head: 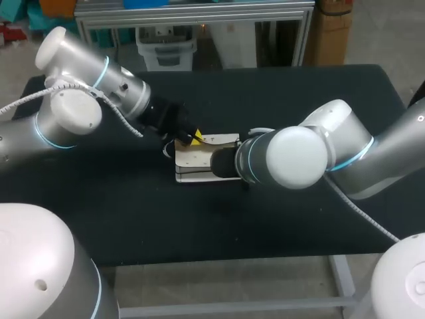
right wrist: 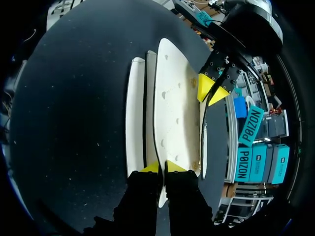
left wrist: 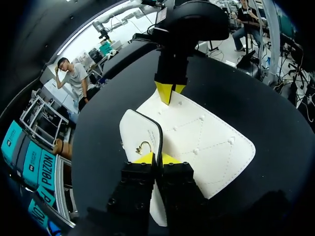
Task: Pick up the bag, open it, inspect its contents, close it, and place it on the opposite side
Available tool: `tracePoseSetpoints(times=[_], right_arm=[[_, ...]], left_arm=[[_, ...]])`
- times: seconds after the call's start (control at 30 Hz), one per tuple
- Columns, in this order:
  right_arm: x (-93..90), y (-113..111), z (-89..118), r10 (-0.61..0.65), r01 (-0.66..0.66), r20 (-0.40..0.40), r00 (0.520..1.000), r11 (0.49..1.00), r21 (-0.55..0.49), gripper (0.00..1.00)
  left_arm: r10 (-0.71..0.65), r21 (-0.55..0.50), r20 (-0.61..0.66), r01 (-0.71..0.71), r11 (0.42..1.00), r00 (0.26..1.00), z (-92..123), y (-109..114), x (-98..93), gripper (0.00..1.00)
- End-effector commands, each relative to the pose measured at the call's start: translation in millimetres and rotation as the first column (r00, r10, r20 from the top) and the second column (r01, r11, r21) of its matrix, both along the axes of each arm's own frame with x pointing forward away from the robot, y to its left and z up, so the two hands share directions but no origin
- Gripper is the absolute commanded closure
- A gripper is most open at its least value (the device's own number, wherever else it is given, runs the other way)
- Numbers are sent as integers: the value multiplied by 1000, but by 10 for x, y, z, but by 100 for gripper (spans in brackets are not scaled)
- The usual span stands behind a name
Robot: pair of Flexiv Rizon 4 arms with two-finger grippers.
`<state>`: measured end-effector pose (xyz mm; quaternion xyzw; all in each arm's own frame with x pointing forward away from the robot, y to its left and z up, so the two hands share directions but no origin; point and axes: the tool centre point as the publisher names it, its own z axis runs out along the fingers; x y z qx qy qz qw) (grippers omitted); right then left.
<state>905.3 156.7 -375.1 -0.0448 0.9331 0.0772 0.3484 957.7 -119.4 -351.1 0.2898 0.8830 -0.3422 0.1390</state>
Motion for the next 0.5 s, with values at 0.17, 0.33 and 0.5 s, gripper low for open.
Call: tracePoseSetpoints(times=[0.17, 0.33, 0.5], right_arm=[[-12, -13, -53, -9, 6, 113, 994, 1000, 27, 100], [-19, -4, -44, -7, 4, 113, 994, 1000, 24, 100], [-26, -35, -31, -12, 9, 116, 993, 1000, 22, 100]], left_arm=[[-42, 114, -70, 50, 992, 997, -171, -133, -95, 100], [-60, 139, -87, 72, 988, 994, -251, -220, -98, 100], [-50, 148, -86, 62, 987, 995, -249, -150, -88, 100]])
